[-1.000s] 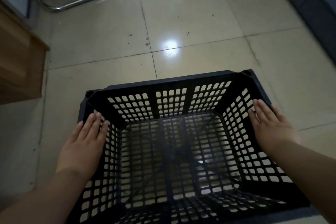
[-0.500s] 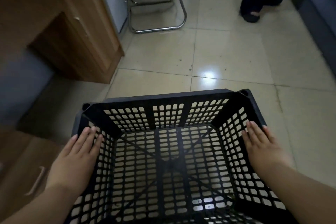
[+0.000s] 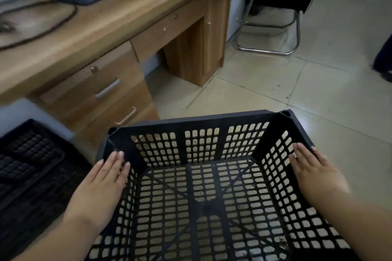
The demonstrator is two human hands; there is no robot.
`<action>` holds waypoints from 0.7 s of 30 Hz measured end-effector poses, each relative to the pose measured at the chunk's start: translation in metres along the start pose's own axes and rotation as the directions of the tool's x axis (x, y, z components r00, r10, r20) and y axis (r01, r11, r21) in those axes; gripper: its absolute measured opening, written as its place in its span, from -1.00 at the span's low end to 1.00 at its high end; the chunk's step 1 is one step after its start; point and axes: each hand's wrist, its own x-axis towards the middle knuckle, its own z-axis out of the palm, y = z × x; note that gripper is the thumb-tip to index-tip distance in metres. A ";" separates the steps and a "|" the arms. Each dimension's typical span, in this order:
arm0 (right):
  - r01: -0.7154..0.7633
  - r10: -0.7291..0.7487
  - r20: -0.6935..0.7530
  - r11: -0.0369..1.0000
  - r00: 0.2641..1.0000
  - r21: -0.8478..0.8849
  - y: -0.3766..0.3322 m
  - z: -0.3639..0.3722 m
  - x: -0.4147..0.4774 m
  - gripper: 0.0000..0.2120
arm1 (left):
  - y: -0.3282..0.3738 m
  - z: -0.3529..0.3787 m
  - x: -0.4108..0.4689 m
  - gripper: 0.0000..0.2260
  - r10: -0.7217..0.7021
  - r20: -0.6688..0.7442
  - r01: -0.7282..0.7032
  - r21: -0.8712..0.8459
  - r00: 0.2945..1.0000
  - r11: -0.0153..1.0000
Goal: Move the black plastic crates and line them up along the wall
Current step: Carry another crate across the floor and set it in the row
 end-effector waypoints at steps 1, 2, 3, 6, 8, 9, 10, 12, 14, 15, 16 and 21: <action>0.007 -0.007 -0.031 1.000 0.999 -0.007 -0.010 -0.008 -0.009 -0.34 | -0.007 0.004 -0.019 -0.47 -0.033 0.056 0.033 0.002 0.998 0.999; 0.017 -0.019 -0.060 0.999 0.998 -0.028 -0.020 -0.015 -0.017 -0.34 | -0.014 0.012 -0.035 -0.50 -0.056 0.092 0.057 -0.014 0.994 0.998; 0.031 -0.034 -0.088 0.999 0.996 -0.035 -0.029 -0.023 -0.026 -0.33 | -0.021 0.015 -0.051 -0.51 -0.082 0.117 0.084 -0.012 0.990 0.996; 0.063 -0.075 -0.137 0.994 0.988 -0.086 -0.059 -0.046 -0.050 -0.35 | -0.049 0.026 -0.101 -0.49 -0.130 0.144 0.129 0.016 0.981 0.991; 0.069 -0.093 -0.169 0.988 0.981 -0.141 -0.066 -0.055 -0.058 -0.37 | -0.057 0.038 -0.116 -0.48 -0.166 0.136 0.167 0.007 0.977 0.986; 0.093 -0.118 -0.190 0.986 0.975 -0.135 -0.083 -0.071 -0.068 -0.38 | -0.071 0.041 -0.143 -0.47 -0.200 0.150 0.198 0.027 0.968 0.980; 0.110 -0.139 -0.211 0.983 0.968 -0.146 -0.099 -0.082 -0.075 -0.39 | -0.082 0.042 -0.168 -0.46 -0.233 0.165 0.232 0.024 0.958 0.972; 0.126 -0.172 -0.220 0.970 0.960 -0.207 -0.108 -0.093 -0.080 -0.39 | -0.091 0.055 -0.181 -0.43 -0.256 0.167 0.265 -0.034 0.952 0.964; 0.155 -0.210 -0.246 0.962 0.946 -0.223 -0.132 -0.115 -0.086 -0.38 | -0.108 0.065 -0.211 -0.38 -0.291 0.185 0.301 -0.026 0.939 0.953; 0.178 -0.237 -0.263 0.957 0.935 -0.230 -0.142 -0.126 -0.088 -0.40 | -0.117 0.071 -0.224 -0.38 -0.311 0.201 0.320 -0.010 0.929 0.948; 0.195 -0.265 -0.275 0.947 0.924 -0.257 -0.152 -0.138 -0.091 -0.41 | -0.125 0.078 -0.238 -0.38 -0.333 0.219 0.343 -0.008 0.917 0.939; 0.229 -0.357 -0.347 0.905 0.867 -0.358 -0.200 -0.196 -0.103 -0.44 | -0.162 0.110 -0.287 -0.40 -0.426 0.259 0.444 -0.012 0.867 0.896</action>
